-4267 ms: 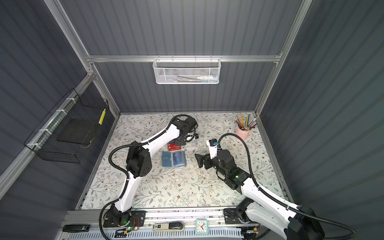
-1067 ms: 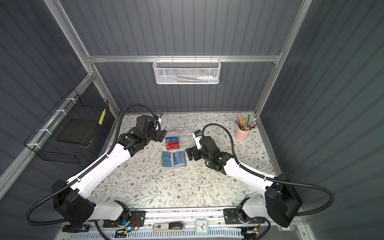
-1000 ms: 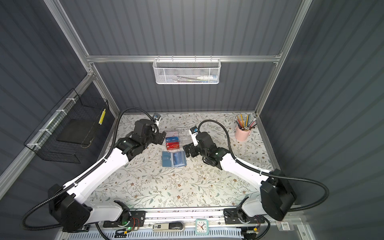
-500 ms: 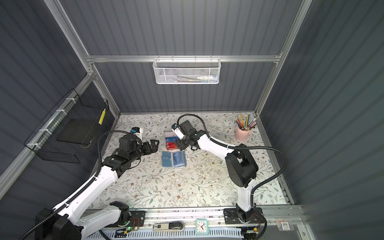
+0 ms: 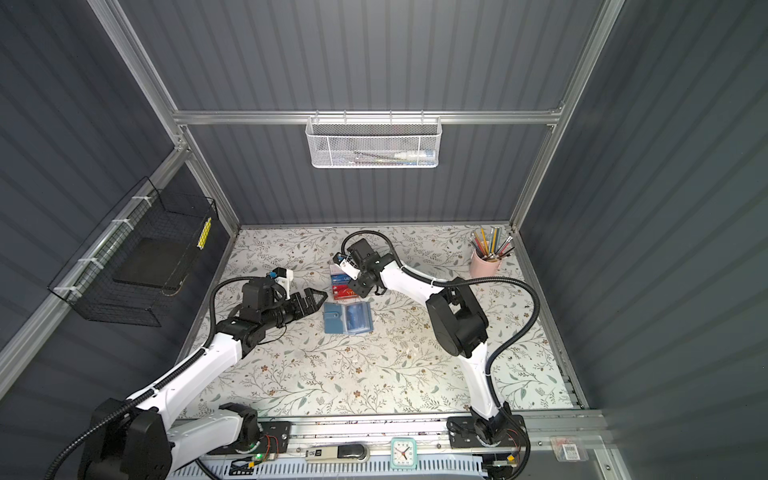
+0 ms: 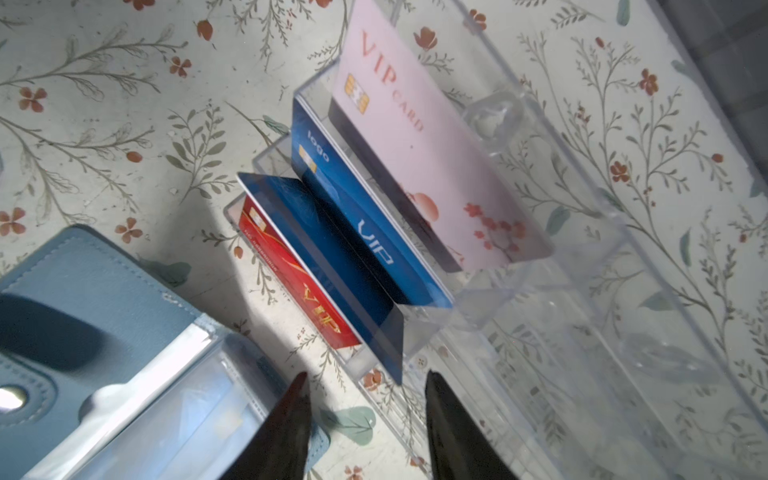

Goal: Take the credit cards out of the card holder

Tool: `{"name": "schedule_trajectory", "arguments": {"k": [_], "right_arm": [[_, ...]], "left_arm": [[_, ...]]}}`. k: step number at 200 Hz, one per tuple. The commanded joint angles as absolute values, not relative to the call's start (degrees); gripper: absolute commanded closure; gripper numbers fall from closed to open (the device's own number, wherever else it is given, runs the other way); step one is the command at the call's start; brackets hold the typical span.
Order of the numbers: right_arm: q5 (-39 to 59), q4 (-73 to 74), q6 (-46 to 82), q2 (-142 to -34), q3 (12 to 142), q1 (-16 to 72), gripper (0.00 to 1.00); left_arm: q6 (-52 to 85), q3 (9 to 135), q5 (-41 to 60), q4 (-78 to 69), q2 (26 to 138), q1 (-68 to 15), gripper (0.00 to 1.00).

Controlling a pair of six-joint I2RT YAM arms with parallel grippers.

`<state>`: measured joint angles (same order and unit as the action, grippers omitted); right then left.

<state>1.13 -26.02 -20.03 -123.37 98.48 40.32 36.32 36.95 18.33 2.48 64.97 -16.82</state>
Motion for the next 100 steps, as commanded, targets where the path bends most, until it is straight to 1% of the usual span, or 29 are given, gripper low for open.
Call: {"name": "schedule_trajectory", "arguments": {"k": [1, 31, 53, 87, 100], "right_arm": [[0.92, -27.75, -22.27, -124.69, 100.94, 39.99, 0.57], [0.66, -28.34, -22.65, -126.57, 102.73, 39.82, 0.62], [0.89, -27.72, -22.28, -127.07, 103.14, 39.68, 0.70], [1.05, -27.32, -22.21, -127.04, 103.36, 39.66, 0.72], [1.38, -27.21, -22.16, -127.00, 103.36, 39.64, 0.75]], "left_arm": [[37.69, 35.17, 22.81, -0.11, 64.50, -15.53, 0.00], [37.95, 34.62, 24.16, -1.40, 66.11, -14.61, 0.00], [38.48, 34.28, 24.98, -2.85, 67.38, -14.46, 0.00], [38.81, 34.10, 25.85, -3.90, 68.71, -14.41, 0.00], [38.72, 34.02, 25.69, -3.94, 68.91, -14.41, 0.00]]}}
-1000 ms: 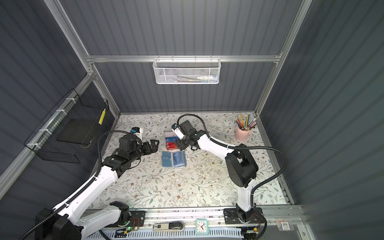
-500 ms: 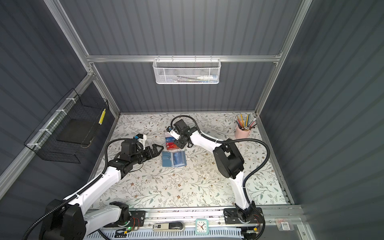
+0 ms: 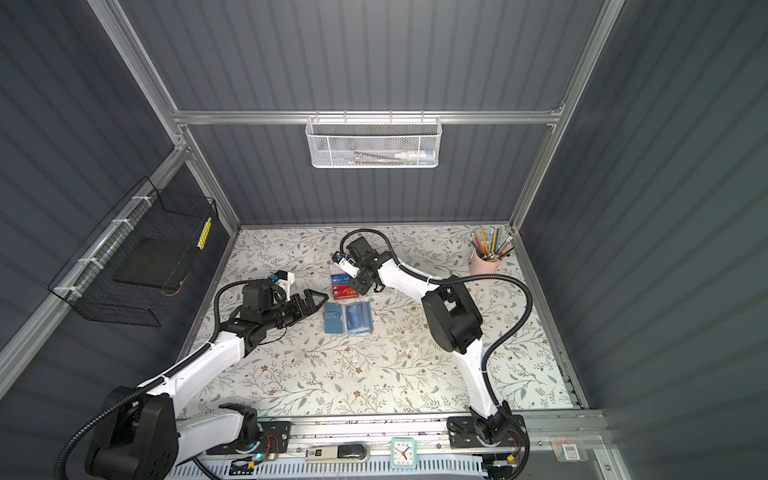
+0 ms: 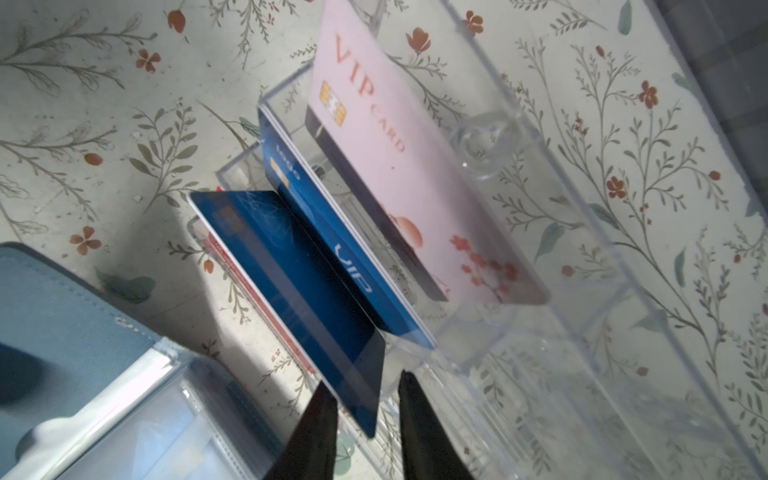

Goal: Take the credit cards out of the card holder

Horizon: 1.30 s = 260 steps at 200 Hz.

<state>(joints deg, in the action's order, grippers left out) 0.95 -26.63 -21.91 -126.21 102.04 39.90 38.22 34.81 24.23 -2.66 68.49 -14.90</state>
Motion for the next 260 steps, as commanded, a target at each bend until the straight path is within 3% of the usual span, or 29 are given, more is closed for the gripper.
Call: {"name": "schedule_trajectory", "arguments": {"k": [1, 109, 208, 260], "right_arm": [[1.39, -27.23, -22.20, -127.05, 103.40, 39.64, 0.75], [2.92, -27.14, -21.53, -127.42, 104.79, 40.07, 0.87], [3.52, -27.94, -21.27, -129.63, 107.31, 40.74, 0.86], [3.69, -27.61, -21.00, -128.68, 106.97, 40.83, 0.79]], "left_arm": [[38.70, 34.02, 25.68, -3.99, 68.95, -14.41, 0.00], [38.75, 33.66, 26.68, -4.67, 70.75, -14.33, 0.00], [38.76, 33.22, 26.72, -5.06, 71.58, -14.33, 0.00], [38.55, 33.28, 26.76, -4.83, 71.91, -14.33, 0.00]]}}
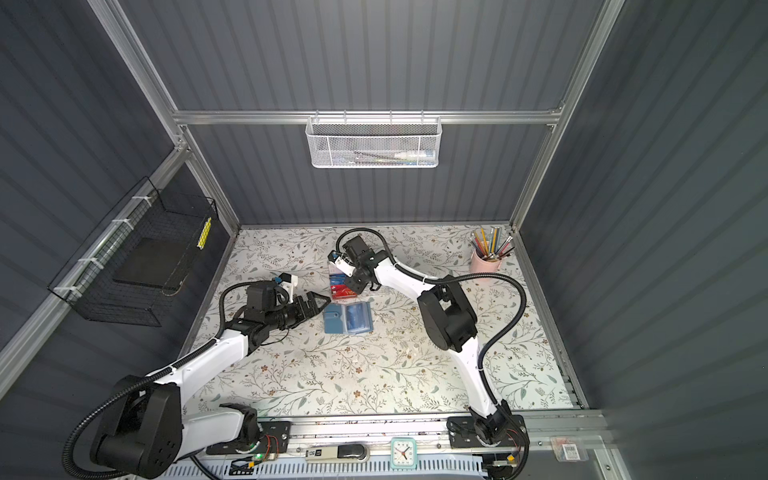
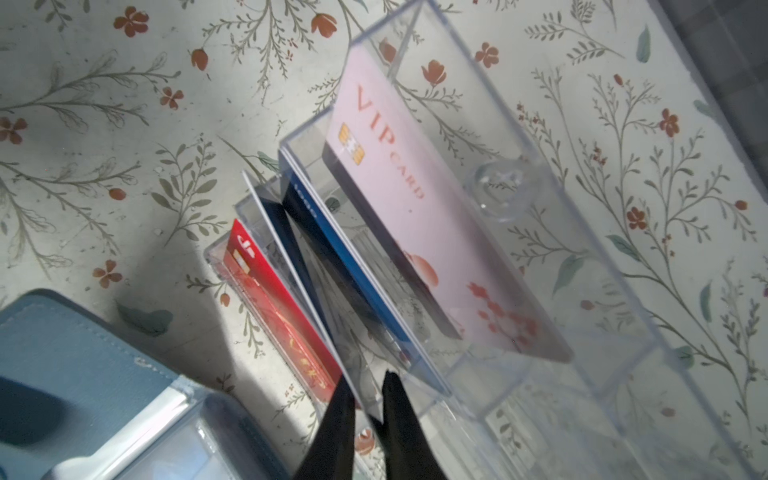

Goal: Take the credit cards out of the card holder

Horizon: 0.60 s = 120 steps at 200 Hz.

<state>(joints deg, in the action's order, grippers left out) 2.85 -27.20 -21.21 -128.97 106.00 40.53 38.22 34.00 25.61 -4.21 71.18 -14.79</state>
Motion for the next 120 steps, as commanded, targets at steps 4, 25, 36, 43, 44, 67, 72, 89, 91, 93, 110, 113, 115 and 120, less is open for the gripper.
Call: {"name": "schedule_trajectory", "arguments": {"k": [4, 25, 36, 43, 44, 67, 72, 89, 91, 93, 110, 113, 115, 120], "right_arm": [[3.61, -27.60, -21.01, -128.59, 106.89, 40.78, 0.79], [3.18, -27.55, -21.17, -128.02, 106.89, 40.69, 0.76], [2.84, -27.54, -21.33, -127.67, 106.79, 40.69, 0.76], [2.59, -27.36, -21.36, -127.30, 106.67, 40.70, 0.75], [2.61, -27.30, -21.36, -127.24, 106.68, 40.70, 0.75], [2.53, -26.31, -21.13, -126.09, 105.78, 40.61, 0.72], [2.51, -26.15, -21.13, -125.95, 105.74, 40.61, 0.72], [2.46, -25.95, -20.89, -125.45, 105.73, 40.61, 0.71], [2.42, -25.96, -20.82, -125.32, 105.73, 40.61, 0.71], [2.45, -25.91, -20.76, -125.33, 105.73, 40.61, 0.71], [2.50, -25.74, -20.74, -124.87, 105.51, 40.61, 0.70], [2.44, -25.72, -20.74, -124.77, 105.47, 40.62, 0.70], [2.35, -25.66, -20.74, -124.75, 105.47, 40.61, 0.70], [2.14, -25.64, -20.66, -124.65, 105.47, 40.63, 0.70]], "left_arm": [[38.50, 33.35, 26.80, -4.83, 71.92, -14.33, 0.00], [38.66, 33.04, 26.81, -4.83, 71.72, -14.33, 0.00], [38.74, 32.88, 26.81, -4.88, 71.61, -14.33, 0.00], [38.76, 32.80, 26.78, -4.83, 71.55, -14.32, 0.00], [38.76, 32.79, 26.80, -4.83, 71.55, -14.32, 0.00], [38.89, 32.70, 26.77, -4.83, 71.54, -14.33, 0.00], [39.01, 32.71, 26.80, -4.83, 71.62, -14.33, 0.00], [39.18, 32.81, 26.89, -5.08, 71.72, -14.33, 0.00], [39.17, 32.79, 26.98, -5.09, 71.72, -14.33, 0.00], [39.19, 32.81, 26.92, -5.12, 71.72, -14.28, 0.00], [39.38, 32.86, 27.03, -5.20, 71.81, -14.33, 0.00], [39.36, 32.79, 26.99, -5.23, 71.81, -14.33, 0.00], [39.42, 32.81, 27.03, -5.26, 71.85, -14.33, 0.00], [39.46, 32.78, 26.93, -5.27, 71.90, -14.33, 0.00]]}}
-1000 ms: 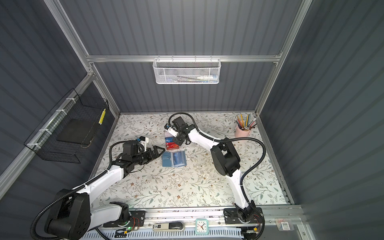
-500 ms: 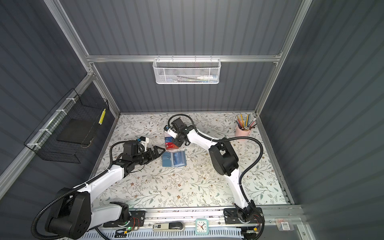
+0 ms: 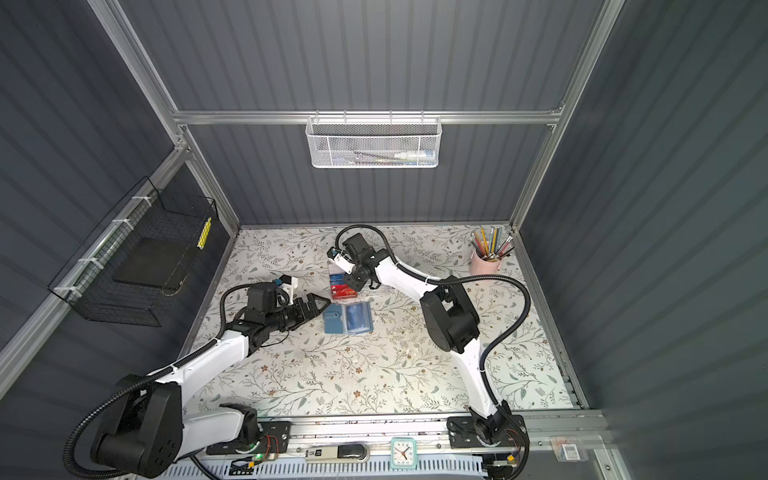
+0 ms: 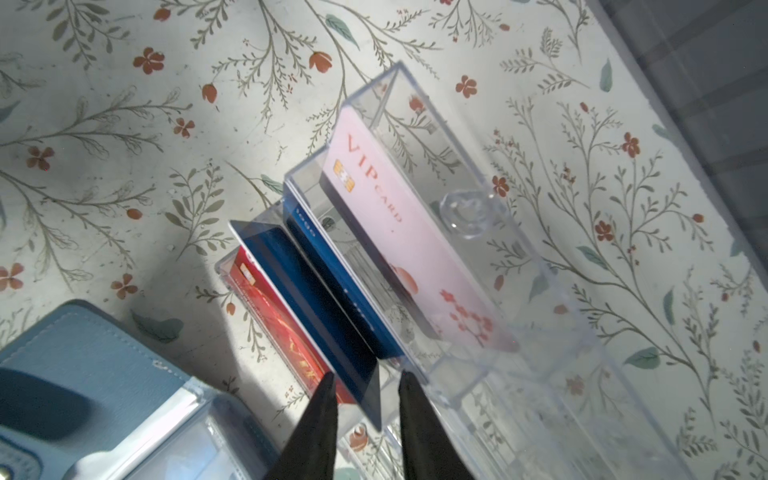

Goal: Take the credit cards out of the card holder

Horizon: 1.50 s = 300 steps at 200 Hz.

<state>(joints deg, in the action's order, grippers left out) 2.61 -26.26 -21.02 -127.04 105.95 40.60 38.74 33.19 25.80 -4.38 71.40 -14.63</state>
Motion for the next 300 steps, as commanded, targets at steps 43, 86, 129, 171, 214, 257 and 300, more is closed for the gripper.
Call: {"name": "schedule_trajectory", "arguments": {"k": [43, 86, 129, 171, 214, 257, 300], "right_arm": [[1.76, -25.41, -20.74, -125.08, 105.40, 40.65, 0.70], [1.79, -23.79, -19.45, -121.88, 102.33, 41.02, 0.66], [0.02, -22.59, -18.56, -118.48, 98.08, 42.83, 0.65], [-0.35, -20.44, -16.64, -118.79, 95.65, 44.36, 0.68], [2.39, -19.48, -14.25, -118.95, 94.13, 45.88, 0.73], [4.28, -19.81, -12.70, -121.73, 95.92, 45.88, 0.79], [4.48, -20.56, -11.89, -125.00, 98.82, 45.29, 0.82]], "left_arm": [[39.58, 32.73, 27.26, -5.71, 72.29, -14.33, 0.00], [39.44, 32.77, 26.80, -5.41, 71.64, -14.33, 0.00], [40.25, 32.77, 26.89, -5.98, 70.70, -14.33, 0.00], [40.35, 32.52, 26.81, -5.42, 69.49, -14.33, 0.00], [40.16, 32.34, 26.72, -4.48, 68.05, -14.24, 0.00], [40.22, 32.06, 27.12, -4.48, 67.68, -14.00, 0.00], [40.17, 31.79, 27.36, -4.46, 67.65, -13.62, 0.00]]}}
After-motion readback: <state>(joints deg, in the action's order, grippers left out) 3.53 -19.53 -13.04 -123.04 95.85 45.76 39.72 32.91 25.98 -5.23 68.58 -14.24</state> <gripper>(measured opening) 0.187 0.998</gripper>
